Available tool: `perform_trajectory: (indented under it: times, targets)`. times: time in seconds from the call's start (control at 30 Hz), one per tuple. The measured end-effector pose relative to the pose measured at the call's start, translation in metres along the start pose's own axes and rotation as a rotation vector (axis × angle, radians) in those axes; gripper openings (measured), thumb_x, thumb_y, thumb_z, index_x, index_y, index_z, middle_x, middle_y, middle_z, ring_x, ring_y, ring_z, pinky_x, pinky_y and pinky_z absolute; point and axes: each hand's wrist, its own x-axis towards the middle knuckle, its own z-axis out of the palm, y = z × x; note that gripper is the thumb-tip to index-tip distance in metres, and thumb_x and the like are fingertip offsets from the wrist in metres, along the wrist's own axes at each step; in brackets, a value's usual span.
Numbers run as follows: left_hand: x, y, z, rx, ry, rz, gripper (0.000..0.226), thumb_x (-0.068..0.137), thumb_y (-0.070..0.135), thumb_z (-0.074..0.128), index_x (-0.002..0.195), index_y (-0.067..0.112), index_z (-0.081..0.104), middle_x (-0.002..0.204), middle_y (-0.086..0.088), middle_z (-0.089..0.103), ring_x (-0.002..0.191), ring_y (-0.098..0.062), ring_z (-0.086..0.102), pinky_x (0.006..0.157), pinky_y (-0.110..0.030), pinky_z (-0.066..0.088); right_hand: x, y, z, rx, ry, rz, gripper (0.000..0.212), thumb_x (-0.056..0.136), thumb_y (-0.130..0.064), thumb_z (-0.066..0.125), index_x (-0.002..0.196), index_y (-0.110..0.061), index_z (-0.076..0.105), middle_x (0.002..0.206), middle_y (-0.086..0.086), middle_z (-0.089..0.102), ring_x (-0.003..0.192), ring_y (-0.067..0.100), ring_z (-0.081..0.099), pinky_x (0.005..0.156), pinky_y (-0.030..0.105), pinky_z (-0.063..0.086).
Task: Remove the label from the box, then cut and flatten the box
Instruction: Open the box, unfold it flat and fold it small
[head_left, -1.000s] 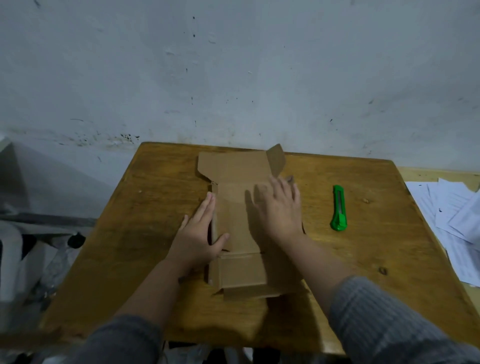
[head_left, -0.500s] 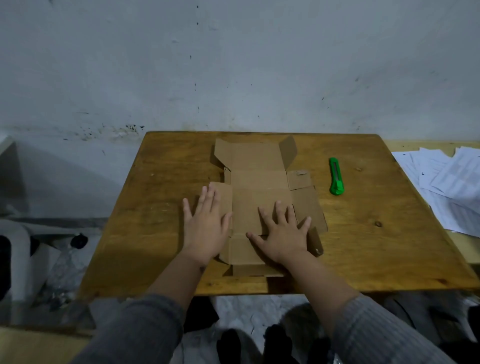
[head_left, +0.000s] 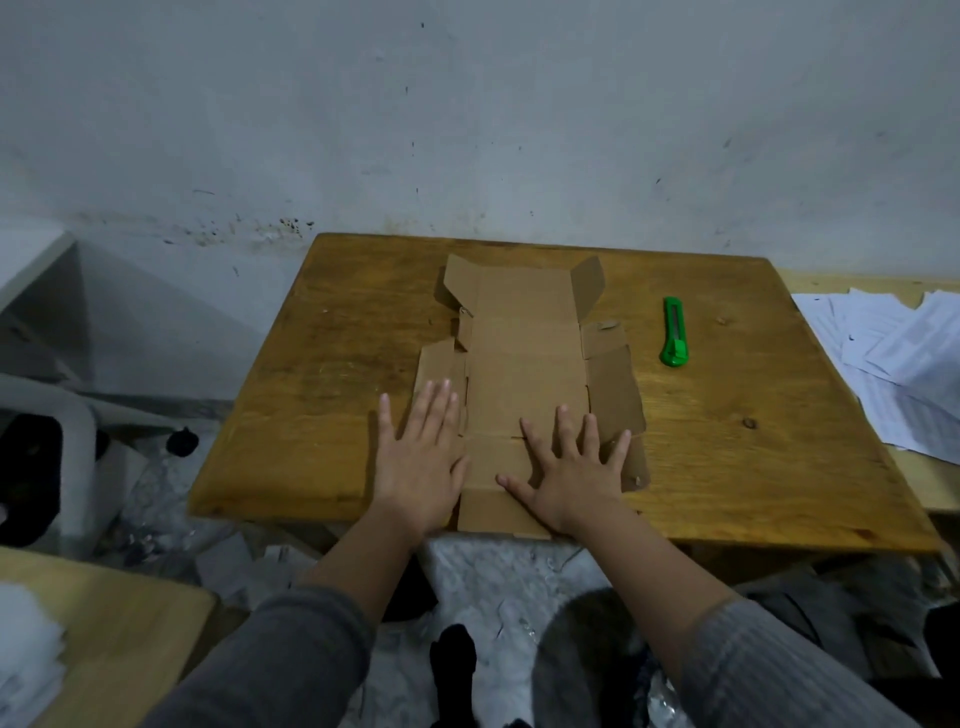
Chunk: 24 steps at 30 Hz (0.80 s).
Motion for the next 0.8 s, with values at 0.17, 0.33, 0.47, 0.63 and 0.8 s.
perform_trajectory:
  times: [0.17,0.33,0.47,0.63,0.8]
  targets:
    - [-0.005,-0.007,0.004,-0.044,0.029,-0.159,0.090,0.090,0.070,0.010,0.146,0.009,-0.025,0.153,-0.008,-0.035,0.141,-0.024,-0.032,0.108,-0.062,-0.017,0.001,0.003,0.010,0.035,0.018,-0.023,0.084,0.071,-0.086,0.004,0.141,-0.046,-0.021,0.156,0.002,-0.025,0.142,0.038,-0.022,0.103,0.071,-0.014]
    - [-0.011,-0.025,0.013,-0.172,-0.023,-0.326,0.108,0.078,0.085,0.009,0.147,0.008,-0.022,0.151,-0.005,-0.039,0.139,-0.024,-0.036,0.106,-0.062,-0.021,-0.001,0.005,0.014,0.057,0.043,-0.047,0.082,0.072,-0.084,0.001,0.141,-0.046,-0.021,0.156,0.003,-0.025,0.141,0.038,-0.023,0.103,0.070,-0.014]
    - [-0.017,-0.033,0.023,-0.216,-0.134,-0.348,0.113,0.072,0.088,-0.002,0.149,0.007,-0.017,0.155,-0.008,-0.029,0.140,-0.022,-0.034,0.110,-0.062,-0.017,-0.002,0.005,0.014,0.052,0.046,-0.055,0.082,0.072,-0.084,-0.001,0.142,-0.046,-0.020,0.156,0.003,-0.025,0.141,0.038,-0.023,0.104,0.070,-0.014]
    - [-0.018,-0.035,0.027,-0.312,-0.203,-0.334,0.110,0.074,0.086,0.001,0.150,0.009,-0.014,0.158,-0.007,-0.022,0.144,-0.020,-0.025,0.112,-0.062,-0.012,-0.002,0.005,0.015,0.048,0.058,-0.061,0.082,0.072,-0.084,-0.001,0.142,-0.046,-0.019,0.156,0.004,-0.024,0.141,0.038,-0.022,0.104,0.070,-0.012]
    - [-0.011,-0.035,0.013,-0.265,-0.266,-0.323,0.115,0.072,0.089,0.005,0.150,0.006,-0.011,0.159,-0.010,-0.017,0.145,-0.021,-0.023,0.110,-0.064,-0.015,-0.006,0.006,0.009,0.093,0.077,-0.061,0.079,0.076,-0.082,0.009,0.145,-0.046,-0.006,0.159,0.003,-0.012,0.145,0.034,-0.011,0.107,0.067,-0.012]
